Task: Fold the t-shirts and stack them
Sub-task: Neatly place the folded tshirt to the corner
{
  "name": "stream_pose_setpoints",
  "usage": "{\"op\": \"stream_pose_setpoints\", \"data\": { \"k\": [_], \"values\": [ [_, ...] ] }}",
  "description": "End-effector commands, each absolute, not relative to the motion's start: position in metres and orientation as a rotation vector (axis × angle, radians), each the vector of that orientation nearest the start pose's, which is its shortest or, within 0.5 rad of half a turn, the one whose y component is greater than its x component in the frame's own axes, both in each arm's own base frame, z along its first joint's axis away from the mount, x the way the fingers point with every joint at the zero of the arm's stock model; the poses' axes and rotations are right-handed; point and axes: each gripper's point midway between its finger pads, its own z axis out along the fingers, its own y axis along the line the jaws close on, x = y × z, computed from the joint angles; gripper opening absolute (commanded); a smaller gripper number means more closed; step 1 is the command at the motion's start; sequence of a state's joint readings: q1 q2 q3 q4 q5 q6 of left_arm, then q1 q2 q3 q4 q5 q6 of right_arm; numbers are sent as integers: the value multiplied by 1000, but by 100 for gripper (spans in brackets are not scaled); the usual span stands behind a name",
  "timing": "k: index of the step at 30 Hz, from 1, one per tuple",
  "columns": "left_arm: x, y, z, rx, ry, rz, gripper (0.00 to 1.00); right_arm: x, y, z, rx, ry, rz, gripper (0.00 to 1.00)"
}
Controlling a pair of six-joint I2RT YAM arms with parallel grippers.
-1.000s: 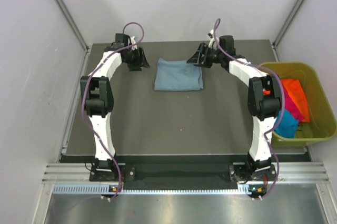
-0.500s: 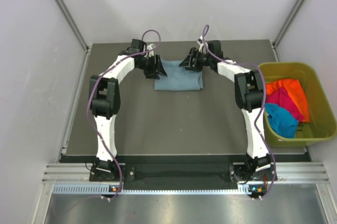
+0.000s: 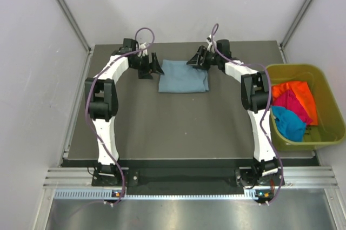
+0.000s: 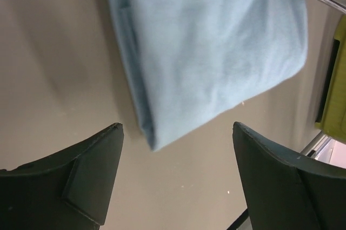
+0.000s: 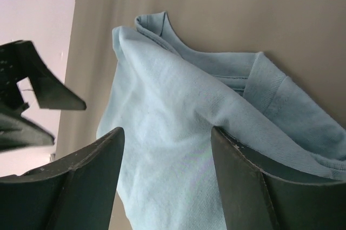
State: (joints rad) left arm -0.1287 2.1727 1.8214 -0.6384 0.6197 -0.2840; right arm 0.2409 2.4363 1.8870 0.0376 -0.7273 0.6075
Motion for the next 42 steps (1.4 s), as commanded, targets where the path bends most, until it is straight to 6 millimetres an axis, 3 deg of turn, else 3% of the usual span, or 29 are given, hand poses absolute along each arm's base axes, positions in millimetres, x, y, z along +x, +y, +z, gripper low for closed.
{"op": "stream_pose_setpoints", "data": {
  "k": [1, 12, 17, 26, 32, 42],
  "values": [
    [492, -172, 97, 78, 2547, -986, 86, 569, 276, 90, -96, 2135, 1246, 65],
    [487, -182, 50, 2, 2608, -1155, 86, 564, 276, 92, -100, 2143, 1246, 65],
    [486, -191, 31, -41, 2633, -1231, 80, 560, 276, 92, -101, 2147, 1249, 65],
    [480, -201, 10, -78, 2661, -1291, 68, 557, 279, 91, -107, 2151, 1249, 65],
    [484, -201, 8, -76, 2655, -1294, 66, 554, 281, 92, -113, 2151, 1249, 65],
    [468, -210, 12, -62, 2659, -1377, 28, 551, 282, 96, -121, 2149, 1247, 65]
  ]
}}
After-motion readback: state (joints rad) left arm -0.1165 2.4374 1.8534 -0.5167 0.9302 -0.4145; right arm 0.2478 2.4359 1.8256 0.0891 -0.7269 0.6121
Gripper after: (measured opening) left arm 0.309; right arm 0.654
